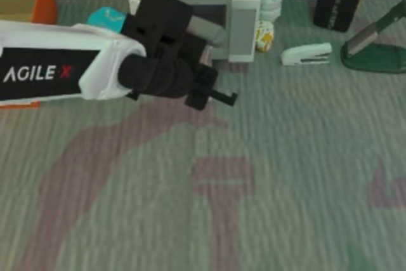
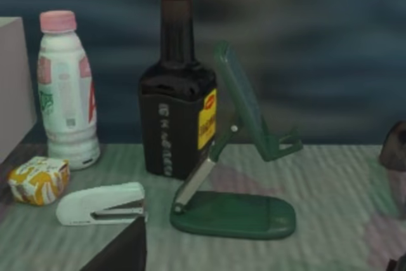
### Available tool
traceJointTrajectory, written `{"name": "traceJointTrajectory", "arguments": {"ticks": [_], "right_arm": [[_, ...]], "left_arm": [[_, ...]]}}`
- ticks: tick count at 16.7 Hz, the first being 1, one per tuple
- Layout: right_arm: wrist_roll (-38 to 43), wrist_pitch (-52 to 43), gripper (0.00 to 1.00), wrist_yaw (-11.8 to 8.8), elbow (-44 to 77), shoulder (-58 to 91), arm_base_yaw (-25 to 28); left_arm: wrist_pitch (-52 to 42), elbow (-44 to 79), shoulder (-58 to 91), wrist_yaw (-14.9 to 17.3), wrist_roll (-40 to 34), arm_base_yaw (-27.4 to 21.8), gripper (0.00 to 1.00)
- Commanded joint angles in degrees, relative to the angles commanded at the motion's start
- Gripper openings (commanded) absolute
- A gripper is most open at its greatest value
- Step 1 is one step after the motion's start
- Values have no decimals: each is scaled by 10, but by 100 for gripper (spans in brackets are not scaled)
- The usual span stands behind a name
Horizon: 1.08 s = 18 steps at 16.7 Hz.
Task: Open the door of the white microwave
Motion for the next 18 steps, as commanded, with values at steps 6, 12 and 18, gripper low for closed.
{"name": "traceJointTrajectory", "arguments": {"ticks": [6, 12, 18], "right_arm": [[0, 0, 100, 0, 0, 0, 0], [0, 0, 100, 0, 0, 0, 0], [0, 0, 100, 0, 0, 0, 0]], "left_arm": [[2, -10, -6, 11, 17, 8, 0], [2, -10, -6, 11, 17, 8, 0], [2, -10, -6, 11, 17, 8, 0]]}}
